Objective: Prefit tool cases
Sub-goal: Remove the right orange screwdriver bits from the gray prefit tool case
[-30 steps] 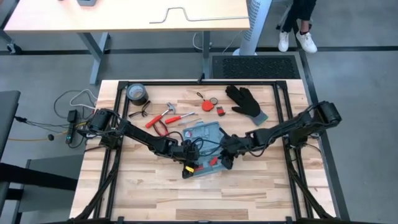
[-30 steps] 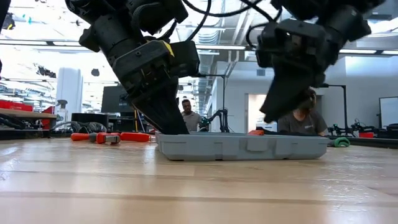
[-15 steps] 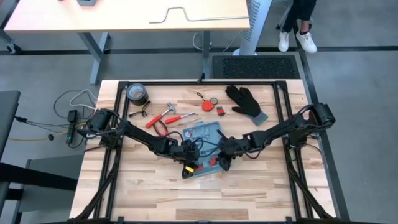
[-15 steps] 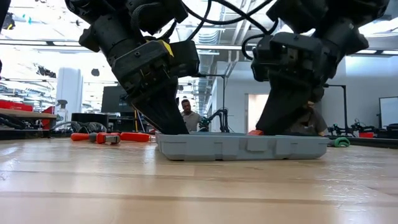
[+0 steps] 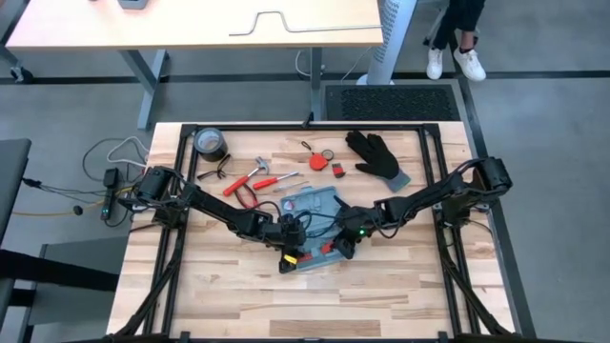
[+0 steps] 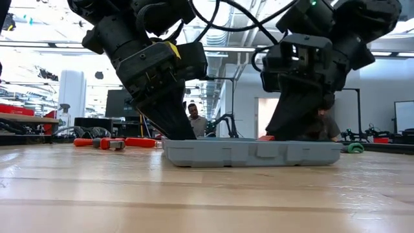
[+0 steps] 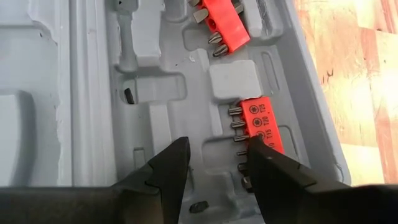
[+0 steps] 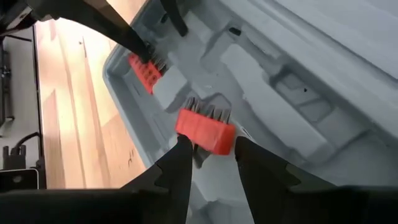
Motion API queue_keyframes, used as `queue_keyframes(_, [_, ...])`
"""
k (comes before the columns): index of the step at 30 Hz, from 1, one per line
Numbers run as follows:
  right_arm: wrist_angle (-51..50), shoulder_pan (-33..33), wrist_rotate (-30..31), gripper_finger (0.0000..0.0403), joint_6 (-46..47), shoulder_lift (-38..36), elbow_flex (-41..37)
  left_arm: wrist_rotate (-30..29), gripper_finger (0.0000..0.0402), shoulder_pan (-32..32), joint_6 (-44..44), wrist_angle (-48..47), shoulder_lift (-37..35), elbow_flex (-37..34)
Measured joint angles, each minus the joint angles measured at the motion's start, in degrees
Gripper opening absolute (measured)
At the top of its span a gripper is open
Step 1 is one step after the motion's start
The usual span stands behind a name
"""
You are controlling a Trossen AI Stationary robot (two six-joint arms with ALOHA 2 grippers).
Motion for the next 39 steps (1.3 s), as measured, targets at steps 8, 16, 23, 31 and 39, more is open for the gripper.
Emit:
queue_keyframes(8, [6.97,-0.72,-0.91,0.0136,3.22,1.57,-2.48,-0.16,0.0159,0.0,0.06,0.14,-0.02,-0.02])
queue_keyframes(16, [8.8,-0.72,-2.69,0.0137,3.74,1.72,-2.73,-0.39,0.0159,0.0,-0.03,0.37,-0.02,-0.02])
queue_keyframes(23, [11.87,-0.68,-5.01,0.0137,3.69,1.79,-2.71,-0.74,0.0159,0.02,-0.01,0.46,0.0,-0.02])
queue_keyframes(31, [9.96,-1.03,-5.23,0.0137,4.56,1.77,-2.68,-0.95,0.0159,0.02,-0.01,0.46,0.0,-0.02])
queue_keyframes(39, [10.86,-1.82,-4.94,0.0131,4.54,2.14,-2.68,-1.21,0.0159,0.04,-0.01,0.96,0.0,-0.02])
